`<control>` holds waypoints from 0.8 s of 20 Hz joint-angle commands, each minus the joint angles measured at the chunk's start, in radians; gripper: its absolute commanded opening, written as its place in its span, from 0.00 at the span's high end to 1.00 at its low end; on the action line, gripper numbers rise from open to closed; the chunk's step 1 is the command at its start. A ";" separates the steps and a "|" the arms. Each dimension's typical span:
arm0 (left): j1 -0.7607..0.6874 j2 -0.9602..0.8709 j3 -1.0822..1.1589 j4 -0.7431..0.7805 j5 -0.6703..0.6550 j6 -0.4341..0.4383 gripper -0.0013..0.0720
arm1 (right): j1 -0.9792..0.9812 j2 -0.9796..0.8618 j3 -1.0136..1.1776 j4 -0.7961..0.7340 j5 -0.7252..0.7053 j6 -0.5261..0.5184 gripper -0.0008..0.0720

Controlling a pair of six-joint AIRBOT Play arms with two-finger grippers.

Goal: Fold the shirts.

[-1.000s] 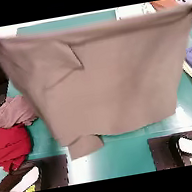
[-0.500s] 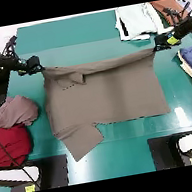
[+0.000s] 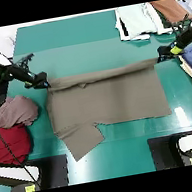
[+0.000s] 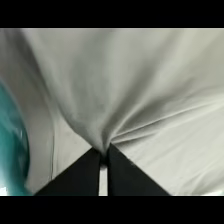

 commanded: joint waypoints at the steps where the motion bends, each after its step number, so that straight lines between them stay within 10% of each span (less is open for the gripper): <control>1: -0.015 -0.002 -0.096 0.025 0.022 -0.055 0.93 | -0.001 0.045 -0.145 -0.006 -0.055 -0.006 0.96; 3: -0.015 0.002 -0.097 0.031 0.027 -0.082 0.28 | 0.002 0.050 -0.182 0.021 -0.070 -0.006 0.75; 4: -0.015 0.017 -0.097 0.032 0.025 -0.087 0.28 | 0.002 0.050 -0.182 0.029 -0.068 -0.006 0.45; 16: -0.039 0.768 -0.862 0.082 -0.042 -0.211 0.28 | 0.050 0.321 -0.183 0.071 -0.086 -0.006 0.43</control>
